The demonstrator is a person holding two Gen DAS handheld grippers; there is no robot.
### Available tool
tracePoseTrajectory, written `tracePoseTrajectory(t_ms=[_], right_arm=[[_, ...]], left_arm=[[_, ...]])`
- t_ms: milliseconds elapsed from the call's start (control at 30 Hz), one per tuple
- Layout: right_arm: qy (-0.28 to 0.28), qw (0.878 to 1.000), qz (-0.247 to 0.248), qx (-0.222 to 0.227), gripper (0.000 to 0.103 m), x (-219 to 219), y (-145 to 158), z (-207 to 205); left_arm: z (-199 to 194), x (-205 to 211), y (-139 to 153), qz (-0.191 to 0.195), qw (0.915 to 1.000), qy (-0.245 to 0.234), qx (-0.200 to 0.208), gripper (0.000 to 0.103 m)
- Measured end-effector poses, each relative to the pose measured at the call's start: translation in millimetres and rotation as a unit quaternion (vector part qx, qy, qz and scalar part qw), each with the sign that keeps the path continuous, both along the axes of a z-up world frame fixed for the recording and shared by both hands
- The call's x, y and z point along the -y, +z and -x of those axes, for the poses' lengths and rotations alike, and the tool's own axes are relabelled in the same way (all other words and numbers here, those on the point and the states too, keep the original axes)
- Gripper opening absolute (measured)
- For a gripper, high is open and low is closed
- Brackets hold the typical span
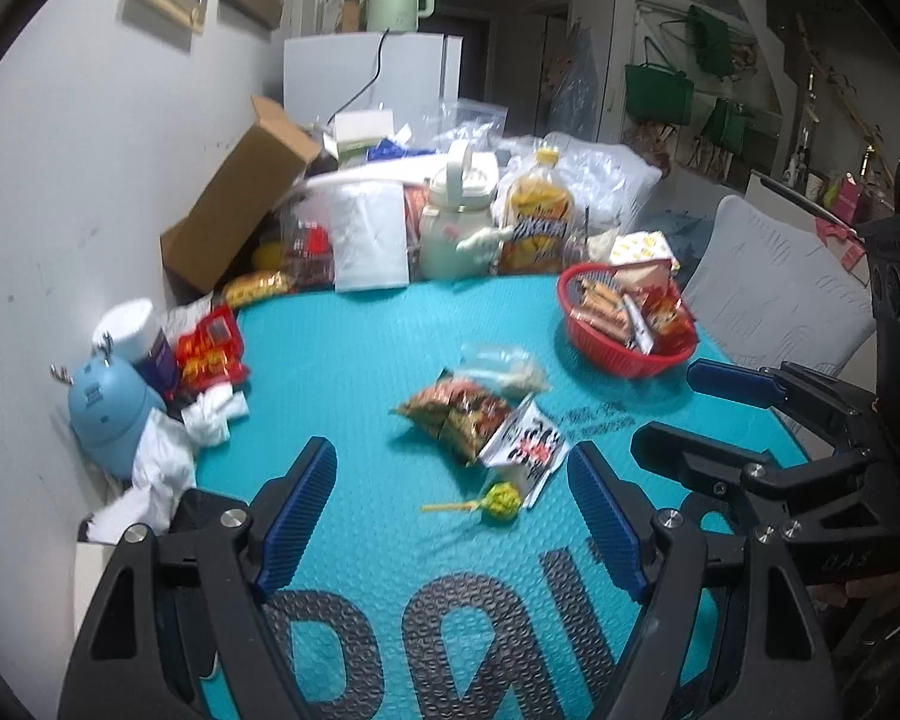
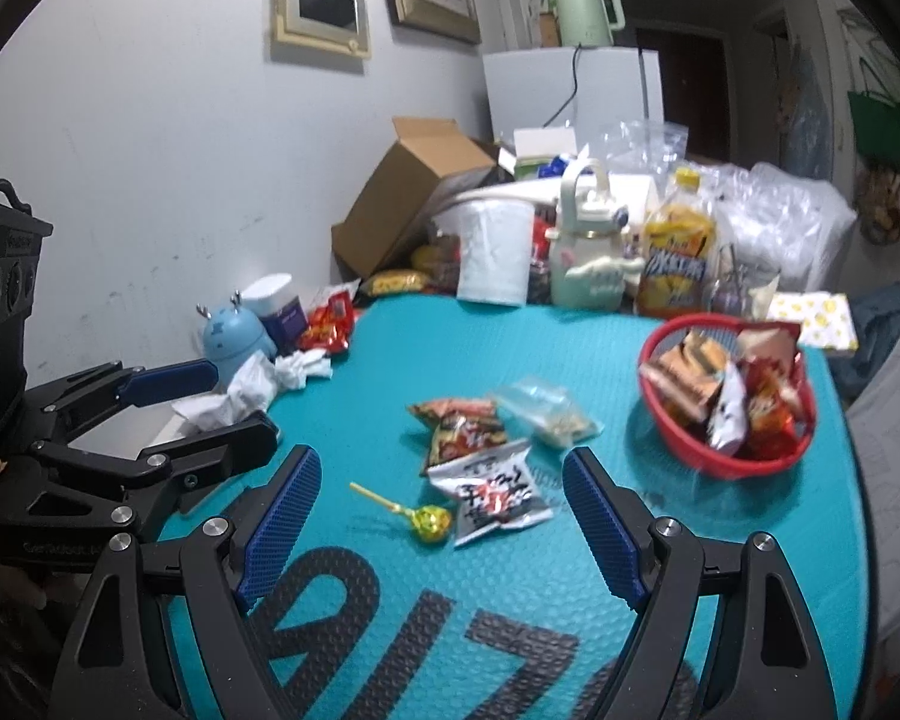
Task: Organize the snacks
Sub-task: 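Move both open tools back toward the remaining packets on the table, then grasp the white peanut packet with the right tool while the left tool approaches the yellow lollipop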
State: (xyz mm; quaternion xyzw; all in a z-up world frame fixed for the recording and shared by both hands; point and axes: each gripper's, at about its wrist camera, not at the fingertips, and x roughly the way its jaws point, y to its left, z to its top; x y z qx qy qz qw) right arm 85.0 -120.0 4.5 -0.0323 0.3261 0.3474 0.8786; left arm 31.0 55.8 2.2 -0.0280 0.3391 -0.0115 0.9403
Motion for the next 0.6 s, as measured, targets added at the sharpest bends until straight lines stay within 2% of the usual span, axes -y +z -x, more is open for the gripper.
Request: tracePoseTrajectory(t_ms=[333, 600], right_arm=[[-0.003, 0.999, 0.017, -0.045, 0.084, -8, -37, -21], [0.008, 0.996, 0.041, -0.076, 0.084, -18, -64, -42]], left_arm=[[-14, -10, -40, 0.026, 0.9988, 0.004, -0.042, 0.079], [-30, -16, -63, 0.032, 0.9971, 0.009, -0.068, 0.079]])
